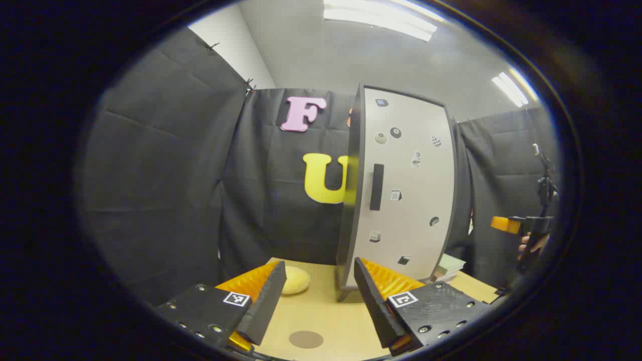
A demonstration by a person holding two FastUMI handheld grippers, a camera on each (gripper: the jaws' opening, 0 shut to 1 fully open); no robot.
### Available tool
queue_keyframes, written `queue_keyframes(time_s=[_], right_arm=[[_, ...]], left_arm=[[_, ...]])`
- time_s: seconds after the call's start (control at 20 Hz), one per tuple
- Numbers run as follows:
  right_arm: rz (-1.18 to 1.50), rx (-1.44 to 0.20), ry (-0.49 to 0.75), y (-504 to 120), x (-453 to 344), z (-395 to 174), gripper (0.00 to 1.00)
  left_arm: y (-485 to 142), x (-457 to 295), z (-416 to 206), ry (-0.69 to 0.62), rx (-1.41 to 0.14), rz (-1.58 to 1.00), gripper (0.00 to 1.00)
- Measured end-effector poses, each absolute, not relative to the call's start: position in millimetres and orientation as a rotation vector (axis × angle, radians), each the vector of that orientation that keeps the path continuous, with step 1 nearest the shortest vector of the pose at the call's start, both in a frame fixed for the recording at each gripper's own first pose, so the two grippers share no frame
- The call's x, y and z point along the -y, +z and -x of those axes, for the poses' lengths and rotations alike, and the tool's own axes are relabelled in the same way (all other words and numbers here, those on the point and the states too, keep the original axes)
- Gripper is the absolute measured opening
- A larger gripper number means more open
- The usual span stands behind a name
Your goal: Open the cabinet door with the right hand, grasp the bottle in the cabinet with the left hand and place it on the coaster, then close the cabinet door with the right hand.
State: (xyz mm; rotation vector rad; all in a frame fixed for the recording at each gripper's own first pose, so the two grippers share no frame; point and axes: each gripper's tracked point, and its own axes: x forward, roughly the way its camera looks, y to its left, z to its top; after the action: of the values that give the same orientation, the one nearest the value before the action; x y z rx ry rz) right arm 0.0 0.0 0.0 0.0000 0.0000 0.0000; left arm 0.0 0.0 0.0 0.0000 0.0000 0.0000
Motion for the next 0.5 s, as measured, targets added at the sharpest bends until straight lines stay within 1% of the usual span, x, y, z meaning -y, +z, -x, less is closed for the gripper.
queue_keyframes(time_s=[0.05, 0.1, 0.15, 0.2, 0.25, 0.4, 0.45, 0.5], right_arm=[[-0.004, -0.001, 0.004, 0, -1, 0, 0.98], [-0.007, -0.002, 0.007, 1, -3, 1, 0.98], [-0.009, -0.005, 0.011, 0, -4, 1, 0.98], [-0.010, -0.007, 0.013, 1, -5, 1, 0.98], [-0.007, -0.007, 0.014, 0, -6, 2, 0.93], [0.008, -0.014, 0.021, -2, -10, 3, 0.92], [0.013, -0.018, 0.023, -4, -11, 4, 0.92], [0.017, -0.025, 0.028, -5, -12, 4, 0.92]], left_arm=[[-1, 1, 0, -0.001, -0.001, -0.006, 0.84], [-3, 3, -1, 0.000, -0.006, -0.022, 0.81], [-4, 4, -2, 0.000, -0.009, -0.044, 0.84], [-5, 5, -2, -0.003, -0.008, -0.062, 0.84], [-6, 8, -4, -0.010, -0.012, -0.069, 0.84], [-12, 19, -5, -0.036, -0.020, -0.059, 0.82], [-14, 21, -6, -0.040, -0.025, -0.056, 0.84], [-18, 22, -6, -0.042, -0.031, -0.055, 0.82]])
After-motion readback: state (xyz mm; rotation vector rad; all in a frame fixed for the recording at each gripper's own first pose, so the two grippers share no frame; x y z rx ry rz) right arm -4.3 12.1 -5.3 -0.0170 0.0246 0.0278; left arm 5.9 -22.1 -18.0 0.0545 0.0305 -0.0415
